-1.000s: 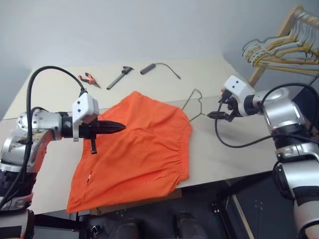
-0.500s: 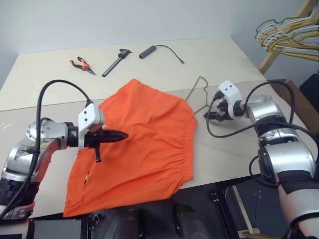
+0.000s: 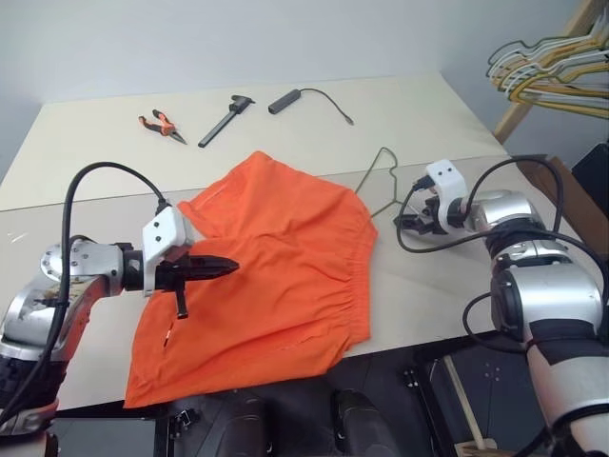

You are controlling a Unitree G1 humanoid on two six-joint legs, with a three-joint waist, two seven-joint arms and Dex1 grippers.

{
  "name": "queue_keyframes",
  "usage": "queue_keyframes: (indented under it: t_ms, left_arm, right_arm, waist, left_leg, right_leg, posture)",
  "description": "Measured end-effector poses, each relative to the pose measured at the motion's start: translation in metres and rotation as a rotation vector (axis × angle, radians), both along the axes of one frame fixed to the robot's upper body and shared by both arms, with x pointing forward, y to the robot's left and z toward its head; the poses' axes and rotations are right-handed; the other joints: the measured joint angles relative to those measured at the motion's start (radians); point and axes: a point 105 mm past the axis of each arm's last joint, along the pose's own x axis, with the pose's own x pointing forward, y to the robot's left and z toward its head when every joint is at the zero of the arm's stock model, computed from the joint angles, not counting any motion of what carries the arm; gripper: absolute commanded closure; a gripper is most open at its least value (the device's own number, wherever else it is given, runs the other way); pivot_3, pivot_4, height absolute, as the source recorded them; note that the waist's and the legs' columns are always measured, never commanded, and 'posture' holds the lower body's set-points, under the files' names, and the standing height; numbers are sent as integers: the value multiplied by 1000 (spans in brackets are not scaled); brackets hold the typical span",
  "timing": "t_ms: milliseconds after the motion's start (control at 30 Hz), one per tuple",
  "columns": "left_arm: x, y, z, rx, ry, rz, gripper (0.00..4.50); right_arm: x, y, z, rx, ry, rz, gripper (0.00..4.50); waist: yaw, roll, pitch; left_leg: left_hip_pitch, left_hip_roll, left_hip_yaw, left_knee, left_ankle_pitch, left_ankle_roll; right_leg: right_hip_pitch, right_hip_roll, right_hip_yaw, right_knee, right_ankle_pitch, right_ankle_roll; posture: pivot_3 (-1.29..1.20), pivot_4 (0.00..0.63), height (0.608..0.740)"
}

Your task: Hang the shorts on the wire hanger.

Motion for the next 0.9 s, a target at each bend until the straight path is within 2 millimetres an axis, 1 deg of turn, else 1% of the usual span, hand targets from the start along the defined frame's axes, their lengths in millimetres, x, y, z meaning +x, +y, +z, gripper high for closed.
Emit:
queue_keyframes:
  t_ms: [67,133,267,333,400,700,800,900]
  left_arm:
    - [-1,0,0,3,1,-4,4500]
    - [-1,0,-1,7,2,-5,4500]
    - [-3,2,-3,15,10,-2,4500]
    - [-3,2,-3,18,10,-1,4500]
    - [-3,2,-3,21,10,-1,4500]
    - [-3,2,-5,41,0,2,4500]
    - [-3,1,-6,44,0,0,4500]
    - [-3,1,-5,45,-6,-1,4500]
  right_arm:
    - [0,-1,-1,-20,7,4,939]
    - [-1,-2,-2,-36,15,9,1606]
    - [-2,-2,-2,-61,27,21,3048]
    - [-3,-3,-1,-96,34,35,3682]
    - [-3,-5,-1,-128,38,48,4434]
    - [-5,-8,-4,-242,56,100,4475]
    - [-8,-16,-4,-248,62,92,4475]
    - [-13,-30,-4,-289,82,93,4475]
  waist:
    - [0,0,0]
    - [0,0,0]
    - [0,0,0]
    - [0,0,0]
    - [0,0,0]
    - [8,-2,-2]
    - [18,-2,-2]
    - [33,-2,-2]
  left_leg:
    - [0,0,0,0,0,0]
    - [0,0,0,0,0,0]
    - [0,0,0,0,0,0]
    - [0,0,0,0,0,0]
    - [1,0,0,0,0,0]
    - [1,0,0,1,0,0]
    - [1,0,1,1,0,0]
    - [1,-1,3,2,0,0]
  right_leg:
    - [0,0,0,0,0,0]
    - [0,0,0,0,0,0]
    - [1,0,0,0,0,0]
    - [1,0,0,0,0,0]
    - [1,0,0,0,0,0]
    - [2,0,-1,0,0,0]
    - [3,0,-2,0,0,0]
    - [3,-1,-3,-1,0,0]
  posture:
    - [9,189,740]
    - [8,188,740]
    - [10,186,740]
    - [10,185,740]
    - [10,185,740]
    - [6,176,740]
    - [1,169,740]
    - [-4,163,740]
